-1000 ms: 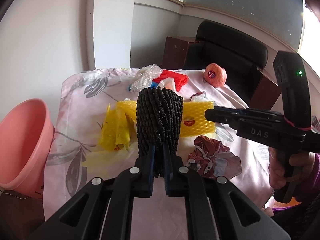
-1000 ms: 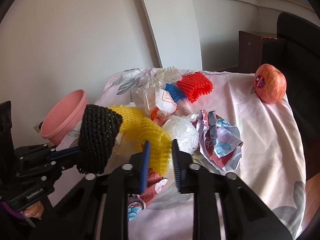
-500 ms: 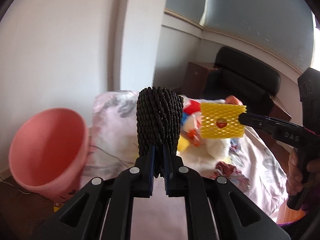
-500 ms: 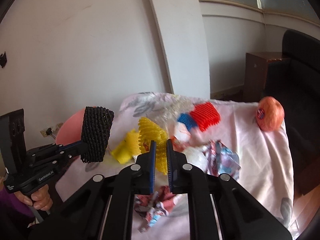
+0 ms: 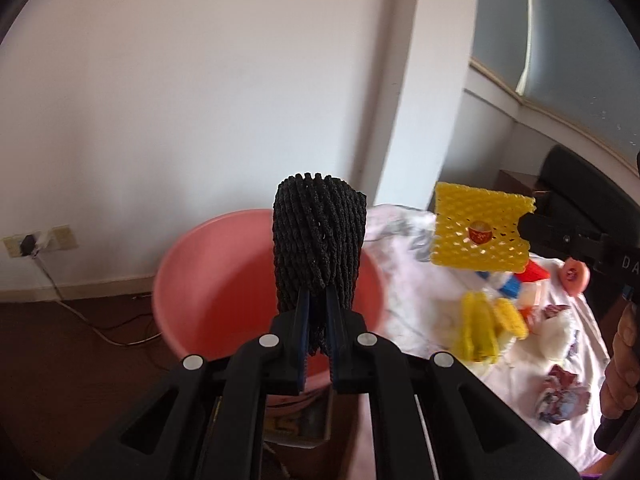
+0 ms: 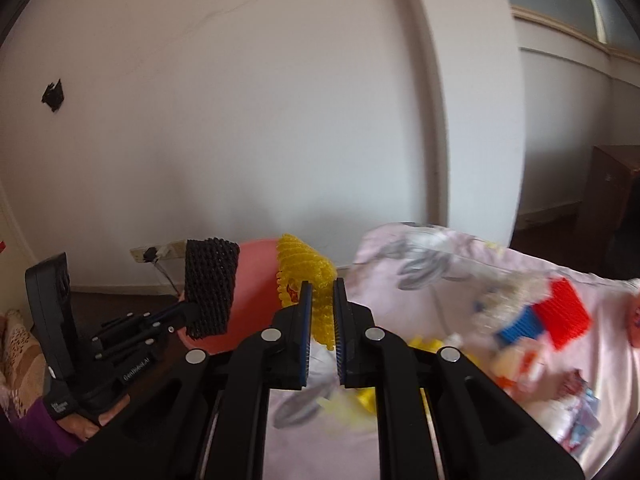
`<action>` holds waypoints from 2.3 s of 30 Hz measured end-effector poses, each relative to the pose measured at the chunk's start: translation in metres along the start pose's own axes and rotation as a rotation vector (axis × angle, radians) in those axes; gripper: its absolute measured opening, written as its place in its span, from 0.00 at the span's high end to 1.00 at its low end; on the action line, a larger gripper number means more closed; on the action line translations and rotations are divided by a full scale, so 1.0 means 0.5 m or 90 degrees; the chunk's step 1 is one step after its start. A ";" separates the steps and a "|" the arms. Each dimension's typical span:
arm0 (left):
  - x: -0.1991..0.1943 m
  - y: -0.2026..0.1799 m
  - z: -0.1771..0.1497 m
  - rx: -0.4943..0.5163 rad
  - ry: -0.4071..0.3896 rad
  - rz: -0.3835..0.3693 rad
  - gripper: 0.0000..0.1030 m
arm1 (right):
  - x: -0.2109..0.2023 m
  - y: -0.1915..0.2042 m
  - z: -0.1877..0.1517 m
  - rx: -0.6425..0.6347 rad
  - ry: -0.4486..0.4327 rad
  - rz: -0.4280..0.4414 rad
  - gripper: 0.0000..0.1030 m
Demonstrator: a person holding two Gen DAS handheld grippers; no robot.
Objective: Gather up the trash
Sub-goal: 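Carry both held foam nets over the pink basin, then open both tools to drop the foam nets into the basin, then grasp a yellow foam net with the left tool while the right tool grasps a clear plastic bag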
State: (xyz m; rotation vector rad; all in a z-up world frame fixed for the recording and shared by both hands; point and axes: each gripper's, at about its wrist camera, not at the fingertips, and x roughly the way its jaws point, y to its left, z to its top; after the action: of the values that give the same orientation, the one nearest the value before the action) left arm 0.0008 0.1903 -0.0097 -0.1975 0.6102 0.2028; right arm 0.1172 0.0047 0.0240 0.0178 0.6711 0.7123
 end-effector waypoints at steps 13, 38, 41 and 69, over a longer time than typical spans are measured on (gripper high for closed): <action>0.056 0.088 -0.015 -0.035 0.052 0.025 0.92 | 0.183 0.080 -0.016 -0.041 0.099 -0.002 0.90; -0.016 0.038 -0.002 -0.029 0.007 -0.004 0.69 | 0.073 0.045 -0.029 -0.015 0.060 0.008 0.66; -0.023 0.006 0.001 -0.015 0.005 -0.019 0.69 | 0.037 0.032 -0.040 -0.022 0.048 -0.015 0.66; 0.006 -0.243 -0.040 0.118 0.056 -0.180 0.65 | -0.219 -0.220 -0.166 0.104 0.013 -0.179 0.66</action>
State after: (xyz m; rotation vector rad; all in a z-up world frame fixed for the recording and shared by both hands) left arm 0.0224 0.0688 -0.0124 -0.1127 0.6764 -0.1361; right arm 0.0741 -0.1634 -0.0059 0.0647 0.7328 0.3868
